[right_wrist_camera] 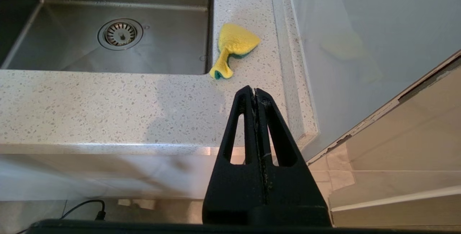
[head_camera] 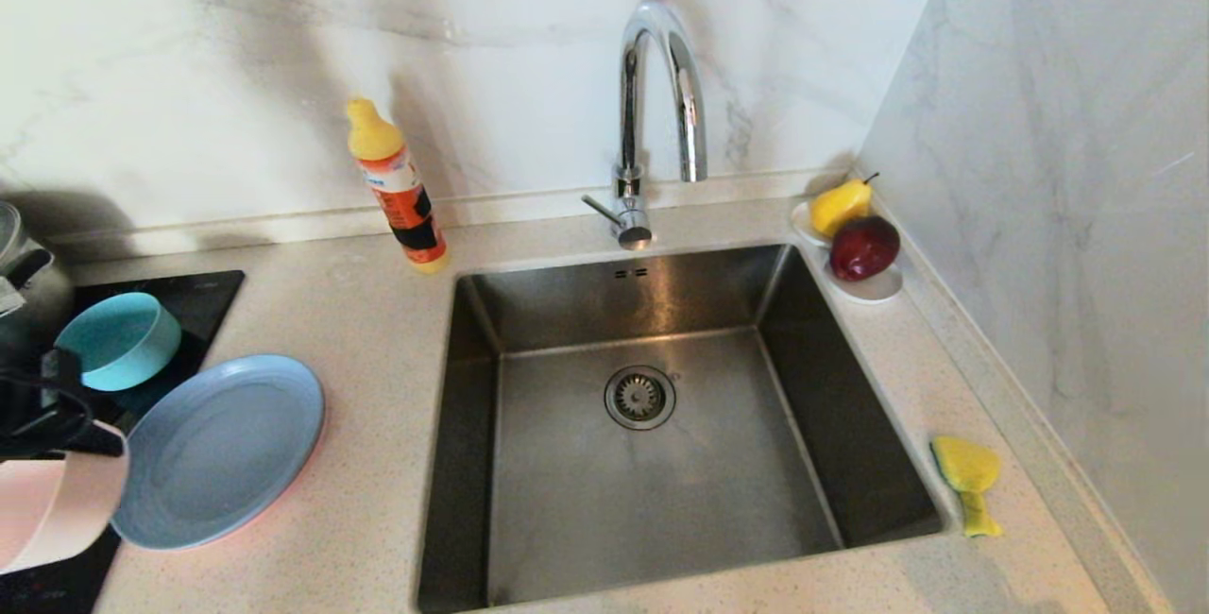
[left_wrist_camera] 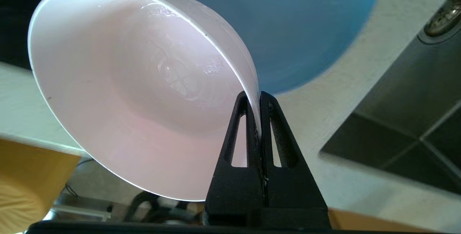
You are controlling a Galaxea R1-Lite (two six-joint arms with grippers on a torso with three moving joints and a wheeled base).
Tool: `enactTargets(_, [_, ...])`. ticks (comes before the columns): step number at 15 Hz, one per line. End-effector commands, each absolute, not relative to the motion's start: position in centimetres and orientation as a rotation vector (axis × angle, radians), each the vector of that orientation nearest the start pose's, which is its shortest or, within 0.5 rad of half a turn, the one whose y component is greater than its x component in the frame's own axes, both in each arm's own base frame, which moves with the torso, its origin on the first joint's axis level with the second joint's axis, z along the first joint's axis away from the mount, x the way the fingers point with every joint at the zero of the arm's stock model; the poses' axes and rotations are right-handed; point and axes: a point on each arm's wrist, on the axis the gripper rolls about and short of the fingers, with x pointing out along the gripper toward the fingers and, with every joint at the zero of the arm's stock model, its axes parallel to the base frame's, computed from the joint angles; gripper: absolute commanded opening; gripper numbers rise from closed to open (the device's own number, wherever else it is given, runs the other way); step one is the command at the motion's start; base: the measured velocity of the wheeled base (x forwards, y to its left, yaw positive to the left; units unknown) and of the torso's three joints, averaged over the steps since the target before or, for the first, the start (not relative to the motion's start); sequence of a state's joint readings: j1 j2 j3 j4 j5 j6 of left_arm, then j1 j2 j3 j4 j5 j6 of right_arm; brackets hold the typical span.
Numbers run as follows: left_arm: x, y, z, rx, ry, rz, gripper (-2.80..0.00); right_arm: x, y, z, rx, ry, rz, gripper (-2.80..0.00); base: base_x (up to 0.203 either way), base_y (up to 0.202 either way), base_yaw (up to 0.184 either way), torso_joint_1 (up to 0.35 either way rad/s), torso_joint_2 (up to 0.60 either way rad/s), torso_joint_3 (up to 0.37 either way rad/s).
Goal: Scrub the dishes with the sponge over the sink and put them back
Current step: Place the bowl on the plate
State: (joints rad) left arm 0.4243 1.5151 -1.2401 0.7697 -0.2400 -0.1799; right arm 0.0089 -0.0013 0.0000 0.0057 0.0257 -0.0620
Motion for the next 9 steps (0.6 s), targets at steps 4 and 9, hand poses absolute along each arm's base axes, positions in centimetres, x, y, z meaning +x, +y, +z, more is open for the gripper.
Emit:
enactTargets(4, [26.4, 6.6, 19.5, -0.502, 1.0, 0.255, -2.8, -2.3, 0.0, 7.5, -0.063, 0.003, 0.035, -2.8, 0.0, 0.0, 0.0, 0.0, 0.0, 0.0])
enactTargets(9, [29.1, 6.8, 18.9, -0.479, 0.965, 0.276, -2.8, -2.3, 0.0, 7.5, -0.063, 0.002, 0.035, -2.8, 0.0, 0.0, 0.0, 0.0, 0.0, 0.0])
